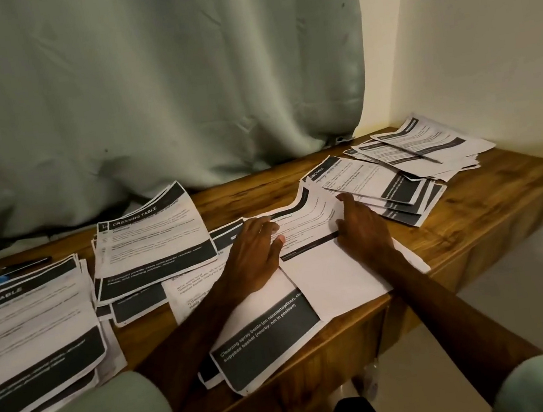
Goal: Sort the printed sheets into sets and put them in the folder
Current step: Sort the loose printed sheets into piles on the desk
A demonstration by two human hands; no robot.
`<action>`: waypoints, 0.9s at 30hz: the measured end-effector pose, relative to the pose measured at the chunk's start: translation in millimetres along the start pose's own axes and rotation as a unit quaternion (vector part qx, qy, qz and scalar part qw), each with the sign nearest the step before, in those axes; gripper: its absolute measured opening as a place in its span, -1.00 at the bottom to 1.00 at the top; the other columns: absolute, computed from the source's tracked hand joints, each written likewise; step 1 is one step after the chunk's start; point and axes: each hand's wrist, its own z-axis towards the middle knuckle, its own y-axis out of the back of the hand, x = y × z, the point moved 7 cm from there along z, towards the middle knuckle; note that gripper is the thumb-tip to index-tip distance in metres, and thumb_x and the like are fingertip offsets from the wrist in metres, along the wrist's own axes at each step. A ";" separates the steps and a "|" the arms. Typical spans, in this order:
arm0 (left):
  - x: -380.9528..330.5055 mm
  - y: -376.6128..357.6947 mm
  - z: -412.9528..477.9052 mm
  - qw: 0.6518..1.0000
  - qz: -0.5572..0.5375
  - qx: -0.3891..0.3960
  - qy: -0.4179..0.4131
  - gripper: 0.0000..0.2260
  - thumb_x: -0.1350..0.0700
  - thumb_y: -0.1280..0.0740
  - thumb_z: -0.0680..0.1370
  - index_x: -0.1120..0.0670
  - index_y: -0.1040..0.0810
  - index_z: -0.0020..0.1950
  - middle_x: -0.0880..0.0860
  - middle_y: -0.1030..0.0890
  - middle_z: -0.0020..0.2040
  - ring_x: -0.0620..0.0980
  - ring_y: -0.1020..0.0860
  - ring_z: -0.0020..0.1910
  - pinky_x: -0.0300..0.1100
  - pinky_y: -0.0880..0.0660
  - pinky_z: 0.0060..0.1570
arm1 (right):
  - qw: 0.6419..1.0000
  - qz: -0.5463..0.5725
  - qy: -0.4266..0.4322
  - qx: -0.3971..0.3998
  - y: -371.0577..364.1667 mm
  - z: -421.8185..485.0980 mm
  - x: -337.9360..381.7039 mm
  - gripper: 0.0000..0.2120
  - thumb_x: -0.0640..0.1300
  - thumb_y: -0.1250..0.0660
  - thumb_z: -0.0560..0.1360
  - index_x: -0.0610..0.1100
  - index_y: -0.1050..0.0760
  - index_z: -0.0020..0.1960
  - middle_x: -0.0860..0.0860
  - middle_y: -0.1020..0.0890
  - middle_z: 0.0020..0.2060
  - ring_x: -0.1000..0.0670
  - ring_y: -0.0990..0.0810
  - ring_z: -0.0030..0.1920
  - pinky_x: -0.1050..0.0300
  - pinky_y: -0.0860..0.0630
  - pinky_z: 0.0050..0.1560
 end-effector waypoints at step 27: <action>26.8 73.5 -216.8 0.919 0.018 0.028 0.393 -0.25 -0.28 -0.35 0.55 0.03 -0.11 0.57 0.14 -0.28 0.57 0.23 -0.24 0.55 0.18 -0.20 0.51 | 0.971 0.127 0.194 0.061 -13.0 -116.7 120.2 -0.73 0.02 -0.43 0.54 -0.16 -0.66 0.11 -0.10 -0.70 0.08 -0.10 -0.62 0.10 -0.06 -0.58 0.13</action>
